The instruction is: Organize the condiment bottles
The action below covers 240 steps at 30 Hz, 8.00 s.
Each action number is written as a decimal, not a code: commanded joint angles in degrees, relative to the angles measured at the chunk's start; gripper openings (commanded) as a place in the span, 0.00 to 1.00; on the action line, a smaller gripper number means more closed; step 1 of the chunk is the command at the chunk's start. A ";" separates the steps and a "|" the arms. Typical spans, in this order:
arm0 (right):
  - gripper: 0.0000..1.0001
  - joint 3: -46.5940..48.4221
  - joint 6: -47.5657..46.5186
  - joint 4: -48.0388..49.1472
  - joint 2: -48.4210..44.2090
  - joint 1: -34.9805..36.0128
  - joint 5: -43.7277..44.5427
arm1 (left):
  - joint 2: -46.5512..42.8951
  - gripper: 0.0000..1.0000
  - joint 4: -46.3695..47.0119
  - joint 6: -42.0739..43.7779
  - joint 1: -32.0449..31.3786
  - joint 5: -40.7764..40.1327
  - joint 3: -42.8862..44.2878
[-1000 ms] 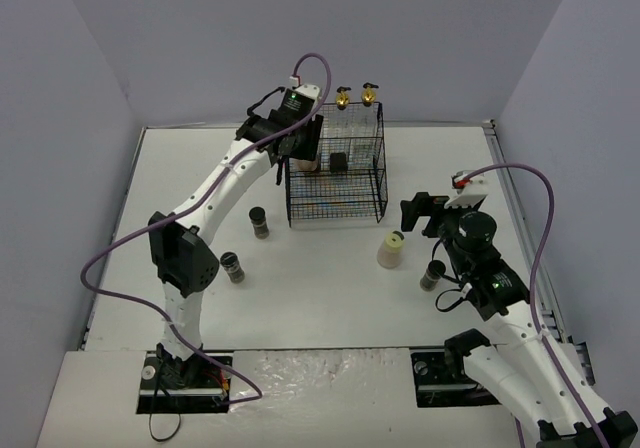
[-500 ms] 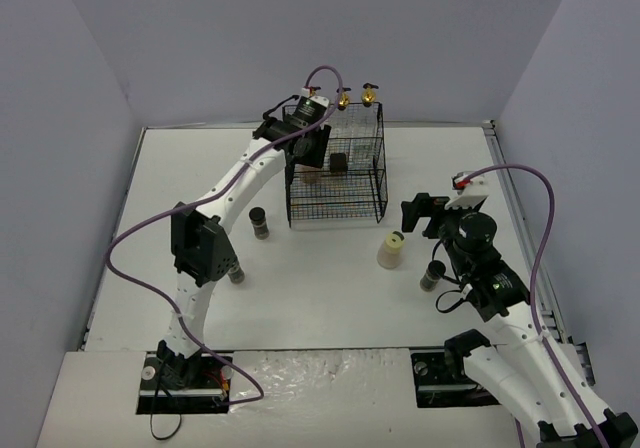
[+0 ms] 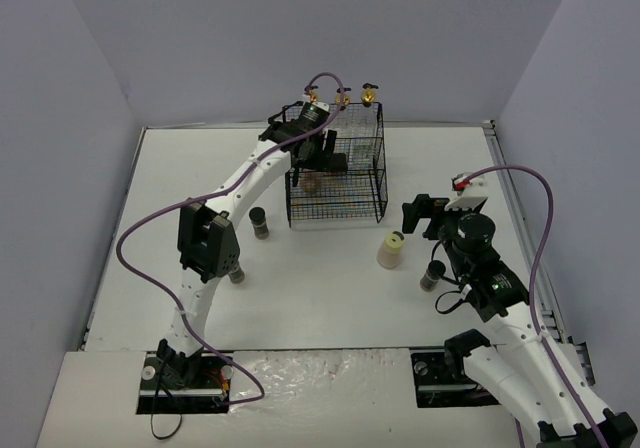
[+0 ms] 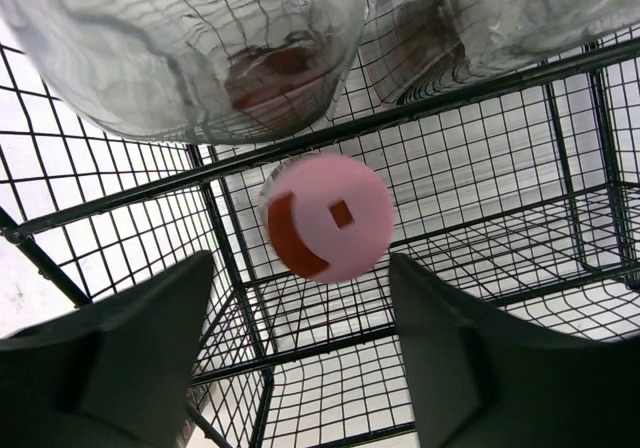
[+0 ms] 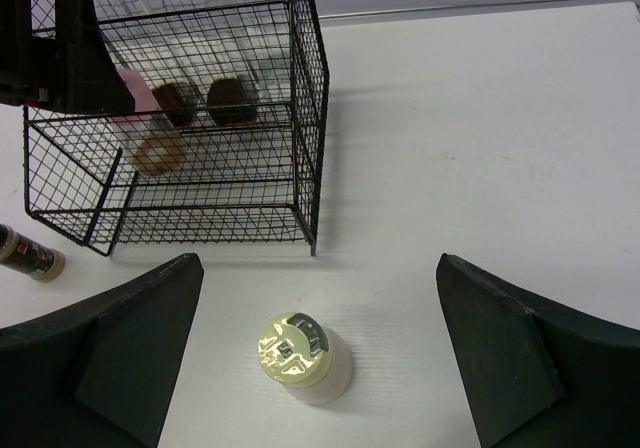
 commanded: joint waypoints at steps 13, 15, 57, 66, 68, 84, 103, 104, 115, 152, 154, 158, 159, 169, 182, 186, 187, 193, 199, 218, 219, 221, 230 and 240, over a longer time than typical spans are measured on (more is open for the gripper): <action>0.99 2.97 1.27 0.02 6.14 0.45 -0.40 | -13.11 0.94 2.05 -1.14 -0.58 3.18 -3.50; 0.99 3.54 1.57 -0.85 8.27 0.45 -0.88 | -15.14 0.96 2.58 -1.04 -0.54 4.38 -4.92; 0.48 8.37 14.94 -11.54 31.37 14.02 14.54 | -59.56 0.97 22.82 8.67 12.65 -5.48 -61.74; 0.10 13.46 12.21 -14.47 28.52 15.04 15.76 | -59.63 0.97 22.81 8.91 12.74 -5.29 -61.82; 0.01 17.07 10.44 -14.71 28.11 14.97 14.39 | -59.55 0.97 22.65 8.91 12.82 -5.12 -61.74; 0.00 54.14 -6.53 -13.30 48.86 12.10 6.72 | -60.78 0.97 23.00 8.82 15.78 -6.28 -62.40; 0.00 59.67 -7.84 -5.75 66.26 6.60 3.51 | -60.60 0.97 22.82 10.16 15.90 -8.11 -62.53; 0.00 59.23 -7.77 -5.50 66.77 6.47 3.32 | -60.54 0.97 22.75 10.22 15.90 -8.11 -62.53; 0.05 56.62 -4.64 -4.54 70.63 6.25 3.01 | -59.88 0.97 22.56 10.39 15.90 -7.85 -62.35; 0.72 41.75 -3.44 -3.83 48.56 7.99 2.21 | -58.51 0.97 21.87 10.33 15.90 -1.72 -61.47; 0.74 38.43 -2.52 -5.07 44.71 7.99 4.67 | -58.11 0.97 21.47 10.38 15.90 -1.07 -61.17; 0.78 32.18 -0.57 -9.80 37.77 7.82 8.85 | -57.97 0.97 21.33 10.33 15.90 -0.09 -61.03; 0.80 30.31 0.09 -10.87 36.38 7.73 9.74 | -57.97 0.97 21.31 10.33 15.90 0.12 -61.02; 0.88 17.27 11.85 -22.57 24.67 4.34 11.93 | -57.34 0.97 20.20 10.15 15.90 0.95 -60.26; 1.00 9.86 28.09 -35.44 21.95 3.18 15.64 | -57.79 0.97 20.10 10.42 15.90 0.06 -60.33; 1.00 11.55 31.57 -40.20 20.66 3.09 20.40 | -57.96 0.97 19.92 10.42 15.90 0.23 -60.33; 1.00 11.89 31.98 -41.46 20.88 3.01 20.88 | -58.01 0.97 20.00 10.42 15.90 0.16 -60.37; 1.00 11.48 34.26 -44.31 22.10 2.39 18.54 | -58.08 0.97 19.88 10.54 15.90 0.20 -60.24; 0.86 9.66 36.12 -43.25 23.17 1.92 17.54 | -58.56 0.97 19.82 10.69 15.90 -0.44 -60.32; 0.10 12.07 32.02 -39.00 24.60 1.92 12.75 | -57.89 0.97 19.74 10.59 15.90 -0.36 -60.24; 0.06 13.77 30.30 -38.94 25.06 2.08 12.71 | -57.79 0.97 19.74 10.59 15.94 -0.33 -60.24; 0.01 17.47 26.95 -38.89 26.48 2.38 12.55 | -57.65 0.97 19.80 10.65 15.93 -0.18 -60.18; 0.00 39.57 13.50 -37.28 37.27 3.44 7.70 | -57.79 0.97 19.66 10.78 15.90 -0.59 -60.24; 0.00 56.11 5.91 -33.36 49.52 3.75 -0.75 | -57.66 0.97 19.66 11.12 15.90 -1.30 -60.33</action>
